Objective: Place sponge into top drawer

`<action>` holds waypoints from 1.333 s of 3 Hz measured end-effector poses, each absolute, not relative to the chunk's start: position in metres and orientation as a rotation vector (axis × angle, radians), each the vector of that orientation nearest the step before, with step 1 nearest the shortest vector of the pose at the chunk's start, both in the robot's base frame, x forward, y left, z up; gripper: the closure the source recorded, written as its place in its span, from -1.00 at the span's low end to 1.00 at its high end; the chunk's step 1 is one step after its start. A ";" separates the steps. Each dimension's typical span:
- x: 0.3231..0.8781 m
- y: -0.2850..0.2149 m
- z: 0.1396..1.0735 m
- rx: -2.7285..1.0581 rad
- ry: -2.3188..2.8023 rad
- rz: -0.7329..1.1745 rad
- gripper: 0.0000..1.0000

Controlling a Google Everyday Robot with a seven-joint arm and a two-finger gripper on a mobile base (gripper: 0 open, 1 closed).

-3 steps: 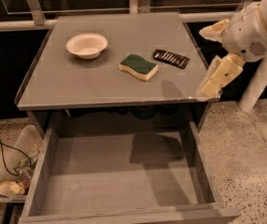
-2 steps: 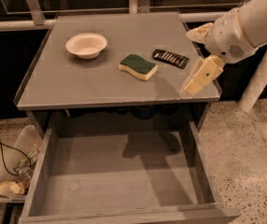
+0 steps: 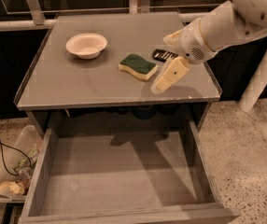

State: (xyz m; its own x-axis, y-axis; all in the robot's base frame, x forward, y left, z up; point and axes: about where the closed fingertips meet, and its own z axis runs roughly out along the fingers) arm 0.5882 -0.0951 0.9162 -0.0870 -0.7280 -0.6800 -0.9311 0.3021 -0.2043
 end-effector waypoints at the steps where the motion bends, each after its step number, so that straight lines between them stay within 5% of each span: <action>1: 0.612 -0.080 0.897 -1.445 1.882 0.423 -1.00; 4: 0.654 -0.037 0.862 -1.380 1.937 0.533 -1.00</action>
Offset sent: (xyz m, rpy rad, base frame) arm 0.0623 0.0396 -0.0540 0.1168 0.1300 -0.0578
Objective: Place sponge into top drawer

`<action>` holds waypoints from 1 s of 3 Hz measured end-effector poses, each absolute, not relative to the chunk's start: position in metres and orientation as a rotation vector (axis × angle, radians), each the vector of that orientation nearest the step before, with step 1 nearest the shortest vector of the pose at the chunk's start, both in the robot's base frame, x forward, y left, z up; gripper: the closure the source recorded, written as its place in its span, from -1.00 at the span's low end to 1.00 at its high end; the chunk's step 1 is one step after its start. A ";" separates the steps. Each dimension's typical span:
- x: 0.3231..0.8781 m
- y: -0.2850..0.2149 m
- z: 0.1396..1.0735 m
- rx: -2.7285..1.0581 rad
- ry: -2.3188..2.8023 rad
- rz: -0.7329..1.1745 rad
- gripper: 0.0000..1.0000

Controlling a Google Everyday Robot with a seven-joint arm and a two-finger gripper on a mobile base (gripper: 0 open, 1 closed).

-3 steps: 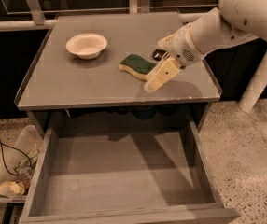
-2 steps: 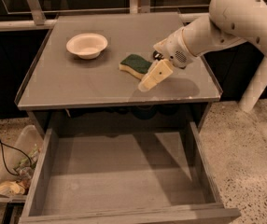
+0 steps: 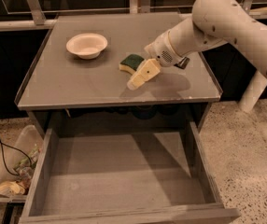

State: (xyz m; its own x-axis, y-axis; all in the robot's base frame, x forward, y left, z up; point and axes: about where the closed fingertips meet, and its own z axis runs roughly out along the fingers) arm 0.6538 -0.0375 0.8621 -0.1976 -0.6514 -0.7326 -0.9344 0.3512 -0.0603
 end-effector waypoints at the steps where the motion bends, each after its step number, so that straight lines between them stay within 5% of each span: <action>1: 0.663 -0.036 0.856 -1.372 1.956 0.526 -1.00; 3: 0.679 -0.043 0.835 -1.349 2.014 0.506 -1.00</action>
Offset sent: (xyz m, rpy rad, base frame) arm 0.0276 -0.0099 -0.0233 -0.0337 0.0309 -0.0582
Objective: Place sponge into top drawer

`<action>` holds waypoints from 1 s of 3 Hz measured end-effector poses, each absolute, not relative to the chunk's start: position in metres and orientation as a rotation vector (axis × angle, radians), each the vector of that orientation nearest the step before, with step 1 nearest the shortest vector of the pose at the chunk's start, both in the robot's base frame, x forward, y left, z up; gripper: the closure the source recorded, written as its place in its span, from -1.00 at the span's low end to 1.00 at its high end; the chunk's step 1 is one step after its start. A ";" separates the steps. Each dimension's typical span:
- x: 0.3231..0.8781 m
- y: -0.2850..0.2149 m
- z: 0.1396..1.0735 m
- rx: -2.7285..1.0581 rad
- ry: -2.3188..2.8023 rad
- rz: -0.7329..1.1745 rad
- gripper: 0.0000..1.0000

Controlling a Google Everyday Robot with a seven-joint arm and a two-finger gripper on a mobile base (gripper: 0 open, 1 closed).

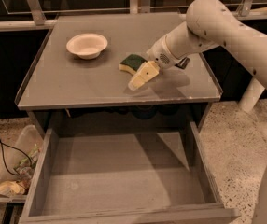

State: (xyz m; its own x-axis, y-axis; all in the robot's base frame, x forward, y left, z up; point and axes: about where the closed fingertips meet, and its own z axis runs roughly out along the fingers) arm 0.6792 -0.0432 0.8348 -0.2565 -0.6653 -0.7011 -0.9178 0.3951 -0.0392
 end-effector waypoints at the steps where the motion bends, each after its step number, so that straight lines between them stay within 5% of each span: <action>1: 0.679 -0.043 0.835 -1.349 2.014 0.506 -0.65; 3: 0.679 -0.043 0.834 -1.349 2.014 0.506 0.30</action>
Offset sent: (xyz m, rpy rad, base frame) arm 0.0001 -0.0001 -0.0002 -0.0003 0.0004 -0.0003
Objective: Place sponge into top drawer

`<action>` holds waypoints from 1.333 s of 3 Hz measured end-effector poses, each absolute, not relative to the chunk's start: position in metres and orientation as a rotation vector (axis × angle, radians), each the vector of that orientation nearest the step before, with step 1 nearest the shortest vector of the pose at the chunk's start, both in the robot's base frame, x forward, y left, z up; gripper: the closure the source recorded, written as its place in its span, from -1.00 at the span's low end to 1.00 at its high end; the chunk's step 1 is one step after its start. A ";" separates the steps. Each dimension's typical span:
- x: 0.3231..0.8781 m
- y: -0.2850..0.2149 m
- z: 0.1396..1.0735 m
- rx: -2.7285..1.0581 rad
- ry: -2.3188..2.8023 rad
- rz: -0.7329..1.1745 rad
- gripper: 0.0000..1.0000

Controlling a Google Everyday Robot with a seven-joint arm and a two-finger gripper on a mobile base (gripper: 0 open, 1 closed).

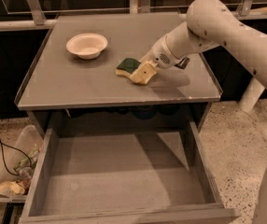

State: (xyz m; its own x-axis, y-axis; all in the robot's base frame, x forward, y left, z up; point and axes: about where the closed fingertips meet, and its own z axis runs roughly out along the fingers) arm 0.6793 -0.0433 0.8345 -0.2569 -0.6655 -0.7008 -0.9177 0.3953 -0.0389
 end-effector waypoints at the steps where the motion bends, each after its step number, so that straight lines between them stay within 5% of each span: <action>1: 0.679 -0.043 0.834 -1.349 2.014 0.506 0.76; 2: 0.671 -0.042 0.834 -1.383 2.010 0.490 1.00; 4: 0.607 -0.065 0.874 -1.444 1.901 0.452 1.00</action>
Offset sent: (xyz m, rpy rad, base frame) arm -0.0189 -0.0027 0.0034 -0.0512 -0.0199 0.0371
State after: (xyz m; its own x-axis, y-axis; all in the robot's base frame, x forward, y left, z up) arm 0.6072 -0.0655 0.8739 -0.1366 -0.6954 -0.7055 -0.9386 0.3187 -0.1325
